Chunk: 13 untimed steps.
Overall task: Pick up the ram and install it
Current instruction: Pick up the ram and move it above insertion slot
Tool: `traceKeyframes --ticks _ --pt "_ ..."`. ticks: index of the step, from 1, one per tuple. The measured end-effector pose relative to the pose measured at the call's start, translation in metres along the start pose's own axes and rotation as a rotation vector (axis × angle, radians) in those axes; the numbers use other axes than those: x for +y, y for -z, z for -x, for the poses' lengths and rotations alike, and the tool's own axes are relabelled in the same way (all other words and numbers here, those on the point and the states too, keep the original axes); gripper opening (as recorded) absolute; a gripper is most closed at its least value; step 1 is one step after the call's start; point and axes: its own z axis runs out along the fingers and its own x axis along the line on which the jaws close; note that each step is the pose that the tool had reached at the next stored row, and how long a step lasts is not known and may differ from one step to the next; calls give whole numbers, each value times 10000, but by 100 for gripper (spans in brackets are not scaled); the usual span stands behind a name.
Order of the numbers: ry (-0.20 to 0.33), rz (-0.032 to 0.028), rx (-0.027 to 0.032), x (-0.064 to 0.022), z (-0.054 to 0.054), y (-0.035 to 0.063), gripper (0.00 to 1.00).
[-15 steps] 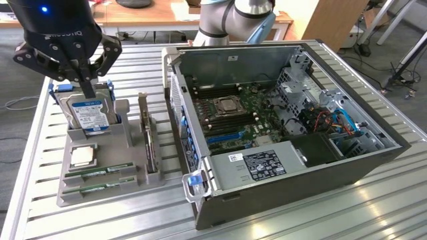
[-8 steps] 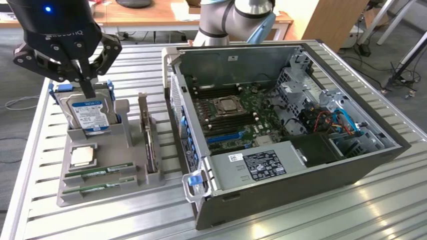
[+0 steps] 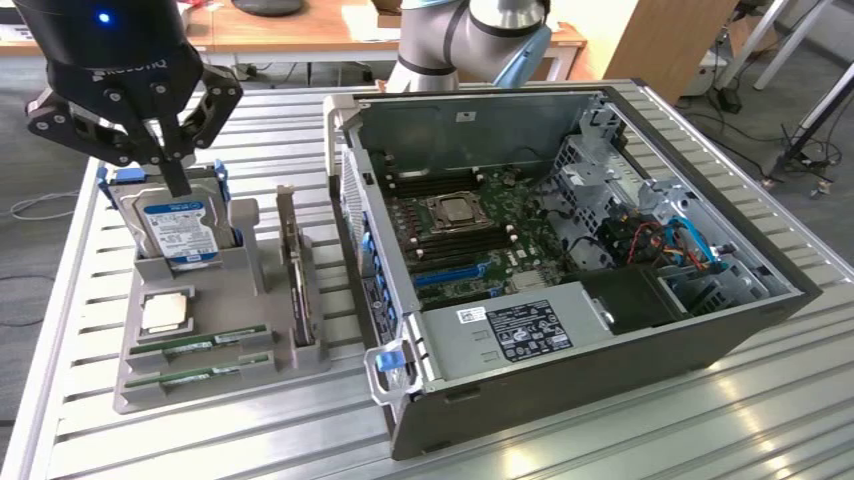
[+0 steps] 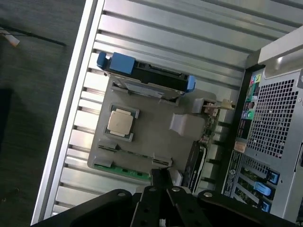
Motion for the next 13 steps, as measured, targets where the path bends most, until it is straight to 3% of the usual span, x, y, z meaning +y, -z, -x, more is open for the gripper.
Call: traceKeyframes --ticks 13 --pt "1576 36 71 0 0 0 11"
